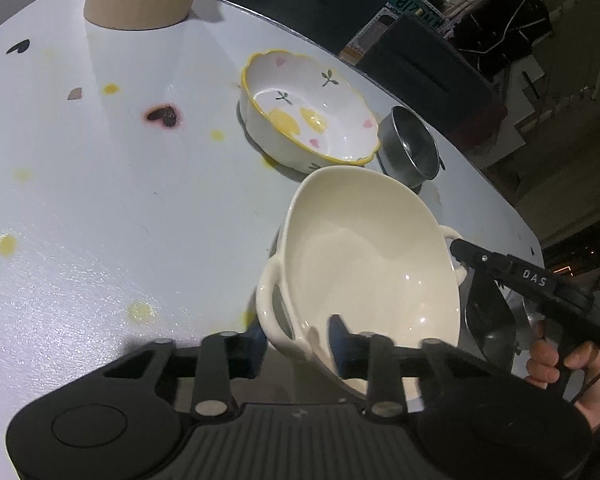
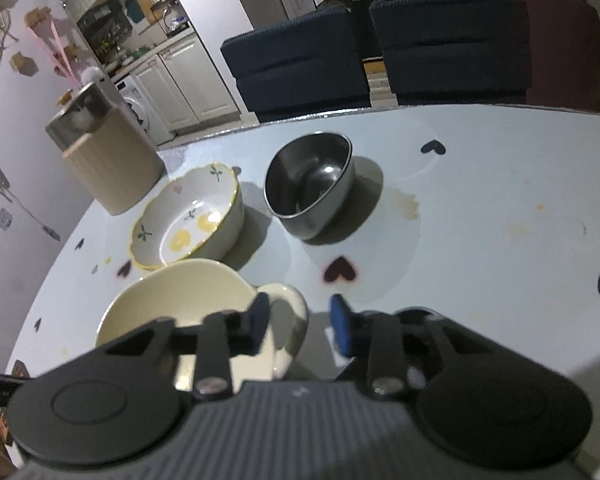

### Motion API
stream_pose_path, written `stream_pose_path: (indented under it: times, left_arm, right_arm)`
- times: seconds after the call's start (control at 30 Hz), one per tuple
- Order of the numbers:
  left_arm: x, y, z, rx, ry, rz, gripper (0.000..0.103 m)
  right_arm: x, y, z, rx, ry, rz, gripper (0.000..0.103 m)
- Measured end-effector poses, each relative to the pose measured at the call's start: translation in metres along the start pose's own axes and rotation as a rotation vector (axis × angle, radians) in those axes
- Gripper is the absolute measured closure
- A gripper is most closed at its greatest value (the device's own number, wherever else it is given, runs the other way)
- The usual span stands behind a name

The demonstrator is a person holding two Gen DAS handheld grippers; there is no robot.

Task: Organize plates and bowls
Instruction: 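Grasp the cream bowl rim with the left gripper while the right gripper grips its rim, then lift the cream two-handled bowl with both grippers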

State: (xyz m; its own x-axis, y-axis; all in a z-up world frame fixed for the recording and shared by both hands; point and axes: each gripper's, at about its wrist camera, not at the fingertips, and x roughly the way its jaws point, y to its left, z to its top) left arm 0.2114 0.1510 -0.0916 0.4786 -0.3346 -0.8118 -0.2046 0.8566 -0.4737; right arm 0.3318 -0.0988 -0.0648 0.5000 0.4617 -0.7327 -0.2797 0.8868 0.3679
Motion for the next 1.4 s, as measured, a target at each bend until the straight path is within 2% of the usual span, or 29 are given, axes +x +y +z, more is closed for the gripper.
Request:
stream_pose_path:
  times: [0.07,0.17,0.43,0.63,0.77,0.97,1.2,1.3,1.4]
  left_arm:
    - [-0.001,0.001,0.000,0.001,0.000,0.003,0.076]
    - [-0.001,0.002,0.001,-0.001,-0.008,0.003,0.076]
    - [-0.002,0.005,0.010,-0.007,-0.042,0.037,0.076]
    - [-0.001,0.007,0.018,0.007,-0.068,0.078,0.076]
    - [-0.002,0.009,0.026,0.031,-0.089,0.121,0.076]
    - [-0.002,0.018,0.034,0.069,-0.078,0.098,0.077]
    - [-0.005,0.023,0.039,0.102,-0.083,0.095,0.076]
    - [-0.004,0.025,0.042,0.106,-0.071,0.082,0.076]
    - [-0.003,0.023,0.043,0.135,-0.064,0.087,0.076]
  right_arm:
    - [0.002,0.001,0.000,-0.003,0.009,-0.002,0.088]
    - [0.004,0.003,0.001,-0.028,0.007,-0.023,0.090]
    - [-0.001,0.012,-0.004,-0.075,0.017,-0.051,0.090]
    - [-0.004,0.015,-0.008,-0.060,0.041,-0.052,0.089]
    - [-0.006,0.024,-0.013,-0.076,0.062,-0.061,0.087]
    - [-0.011,0.026,-0.020,-0.055,0.110,-0.011,0.085]
    - [-0.008,0.020,-0.019,0.014,0.093,0.027,0.077]
    - [-0.001,0.024,-0.021,-0.013,0.111,0.024,0.072]
    - [0.008,0.027,-0.023,-0.030,0.123,0.016,0.072]
